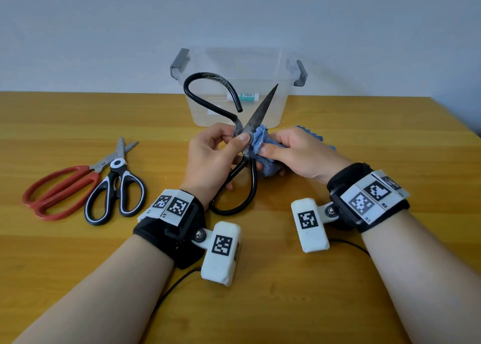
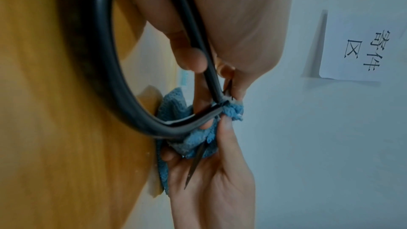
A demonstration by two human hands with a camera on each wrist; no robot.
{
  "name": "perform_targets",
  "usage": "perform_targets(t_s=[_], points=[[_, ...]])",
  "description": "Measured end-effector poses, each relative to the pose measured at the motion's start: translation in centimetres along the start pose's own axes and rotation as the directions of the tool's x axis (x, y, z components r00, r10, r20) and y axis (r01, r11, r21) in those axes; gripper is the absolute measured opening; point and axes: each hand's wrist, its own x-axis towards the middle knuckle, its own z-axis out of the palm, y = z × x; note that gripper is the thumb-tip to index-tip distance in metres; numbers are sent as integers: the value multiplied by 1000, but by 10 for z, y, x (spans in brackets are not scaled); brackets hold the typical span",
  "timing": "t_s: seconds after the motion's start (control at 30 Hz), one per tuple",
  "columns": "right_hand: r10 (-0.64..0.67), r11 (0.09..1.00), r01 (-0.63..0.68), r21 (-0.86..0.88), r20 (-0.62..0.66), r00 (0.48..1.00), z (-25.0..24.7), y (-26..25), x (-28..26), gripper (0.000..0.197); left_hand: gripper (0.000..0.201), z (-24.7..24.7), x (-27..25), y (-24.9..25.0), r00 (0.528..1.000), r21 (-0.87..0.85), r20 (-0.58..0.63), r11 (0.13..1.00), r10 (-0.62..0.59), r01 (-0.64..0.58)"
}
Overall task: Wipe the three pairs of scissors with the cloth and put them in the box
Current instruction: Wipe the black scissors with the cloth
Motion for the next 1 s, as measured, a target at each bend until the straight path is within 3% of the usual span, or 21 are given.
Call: perform_targets(t_s=[0.27, 0.4, 0.43, 0.53, 0.63, 0.73, 1.0], points=[[6, 1000, -6, 11, -38, 999, -12, 10, -6, 20, 13, -1, 1, 2, 994, -109, -110, 994, -11, -1], [42, 986, -27, 165, -87, 995, -14, 16, -9, 56, 21, -2, 2, -1, 993, -118, -116, 993, -4, -10], [47, 978, -29, 206, -84, 995, -14, 18, -8, 57, 25, -1, 2, -2, 993, -116, -116, 993, -1, -13], [64, 957, -33, 287, -100, 993, -19, 28, -6, 35, 22, 0, 3, -2, 991, -137, -134, 990, -11, -8], [127, 881, -10, 473, -216, 968, -31, 37, -9, 10, 19, -11, 6, 1, 967, -238, -241, 971, -79, 20], [218, 788, 20, 615, -309, 926, -44, 42, -13, 18, 25, -24, 9, 2, 937, -329, -323, 944, -131, 19], [248, 891, -75, 449, -340, 907, -35, 39, -6, 11, 24, -14, 7, 3, 963, -269, -255, 963, -90, 18]])
